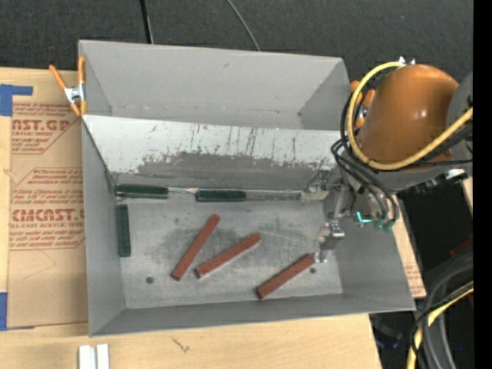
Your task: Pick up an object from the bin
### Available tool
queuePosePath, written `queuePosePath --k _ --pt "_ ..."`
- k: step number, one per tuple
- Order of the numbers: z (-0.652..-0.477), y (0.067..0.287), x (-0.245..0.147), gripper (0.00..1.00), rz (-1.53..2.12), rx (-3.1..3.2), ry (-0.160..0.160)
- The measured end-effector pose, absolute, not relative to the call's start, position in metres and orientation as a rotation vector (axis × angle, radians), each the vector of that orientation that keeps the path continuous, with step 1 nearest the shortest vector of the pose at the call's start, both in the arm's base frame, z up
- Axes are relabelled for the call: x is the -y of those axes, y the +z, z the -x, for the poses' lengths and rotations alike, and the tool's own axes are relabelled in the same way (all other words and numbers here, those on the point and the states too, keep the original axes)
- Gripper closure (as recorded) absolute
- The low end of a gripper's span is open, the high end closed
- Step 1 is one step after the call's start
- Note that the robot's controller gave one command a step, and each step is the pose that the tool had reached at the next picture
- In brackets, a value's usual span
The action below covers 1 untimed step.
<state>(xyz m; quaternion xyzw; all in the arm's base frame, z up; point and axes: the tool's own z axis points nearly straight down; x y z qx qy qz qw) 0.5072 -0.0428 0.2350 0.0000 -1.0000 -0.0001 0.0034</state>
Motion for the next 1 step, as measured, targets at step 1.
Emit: queuePosePath --k 1 --pt "-0.5088 0.2391 0.0426 0.00 -0.001 3.143 0.001"
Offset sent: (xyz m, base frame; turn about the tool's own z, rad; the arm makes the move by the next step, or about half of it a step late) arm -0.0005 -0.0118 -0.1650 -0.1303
